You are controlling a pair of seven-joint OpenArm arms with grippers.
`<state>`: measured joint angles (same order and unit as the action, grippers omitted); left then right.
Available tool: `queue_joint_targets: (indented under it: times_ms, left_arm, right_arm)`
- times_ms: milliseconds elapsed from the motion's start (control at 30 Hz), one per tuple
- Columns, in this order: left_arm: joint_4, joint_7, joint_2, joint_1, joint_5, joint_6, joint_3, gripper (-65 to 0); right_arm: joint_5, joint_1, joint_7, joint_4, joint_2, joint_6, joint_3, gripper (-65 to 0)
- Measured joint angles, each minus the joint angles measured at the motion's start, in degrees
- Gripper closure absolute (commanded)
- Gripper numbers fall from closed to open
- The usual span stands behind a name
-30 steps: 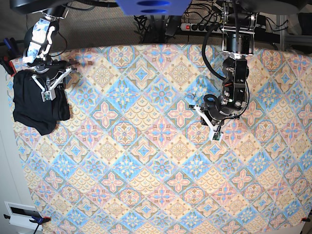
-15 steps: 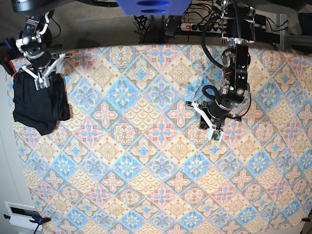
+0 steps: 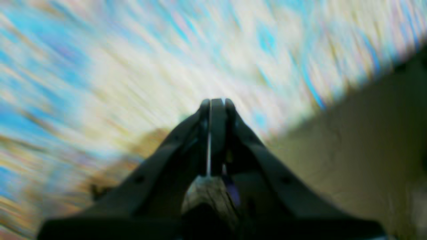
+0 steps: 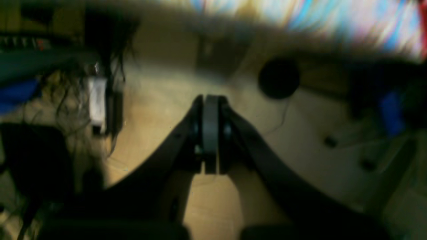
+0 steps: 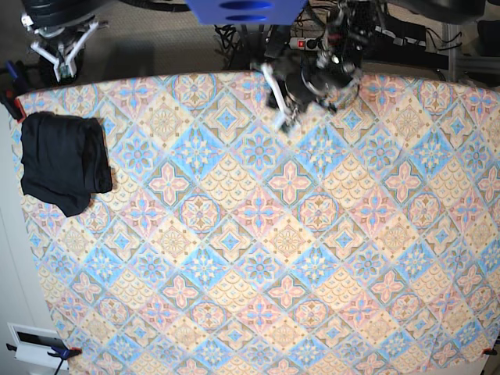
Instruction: Layout the t-shirt on the table in an organized manner, then fold the t-shirt properly
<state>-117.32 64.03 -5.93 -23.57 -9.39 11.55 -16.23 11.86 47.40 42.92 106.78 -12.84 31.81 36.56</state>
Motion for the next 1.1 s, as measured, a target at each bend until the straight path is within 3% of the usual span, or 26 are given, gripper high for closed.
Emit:
queue_joint_targets:
  times_ms: [100,200,433,533,633,667,733,800,967,1100]
  left_arm:
    - [-0.02,-4.44,-1.73,-3.93,-0.37,-0.72,-2.62,0.0]
    - [-0.2,-10.23,-4.72,-8.13,0.26,-6.16,-6.47,0.0]
    - [-0.98,-33.68,-18.03,-14.86,-0.24,-29.99,-19.08,0.0]
    - [-1.11,-39.28,-21.73,-16.06,-0.66,-39.3,-22.49,0.0]
    - [-1.44,-41.68,-24.11,-18.91,1.46,-45.29,-22.67,0.0]
    - [-0.44,-39.32,-25.94,-20.92,1.77,-44.17,-23.02,0.0]
    - [2.86,-35.56,-26.58,-23.78,-3.06,-47.43,-24.7,0.0]
    - [4.09,-40.06,-26.4,-25.31,-1.81,-52.13,-24.11,0.0]
    - [11.08,-50.6,-25.27,-26.32,0.04,-51.01,-16.41,0.0]
    - [26.38,-53.4,-19.23,-27.5,-2.1,-51.95,-9.86,0.0]
  right_arm:
    - [0.24,1.46,0.0,-2.78,0.11,0.35,-0.02,0.0]
    - [0.33,1.86,-0.52,-5.79,-0.2,0.13,-0.02,0.0]
    - [0.33,1.75,-0.7,-13.99,-0.24,-0.02,-6.32,0.0]
    - [0.13,1.62,-0.76,-17.07,-0.37,-0.13,-10.56,0.0]
    - [0.17,1.95,-2.97,-18.8,-0.04,-0.11,-13.44,0.0]
    - [0.13,1.97,-4.24,-19.3,-0.15,-0.11,-14.43,0.0]
    - [0.02,1.53,-6.36,-20.55,-0.55,-0.37,-16.68,0.0]
    - [0.22,1.36,-8.22,-22.21,-0.22,-0.28,-18.49,0.0]
    - [0.0,1.55,-9.05,-26.97,-0.17,-0.37,-19.26,0.0]
    - [-0.44,-5.03,-11.1,-34.29,-0.15,-0.28,-19.61,0.0]
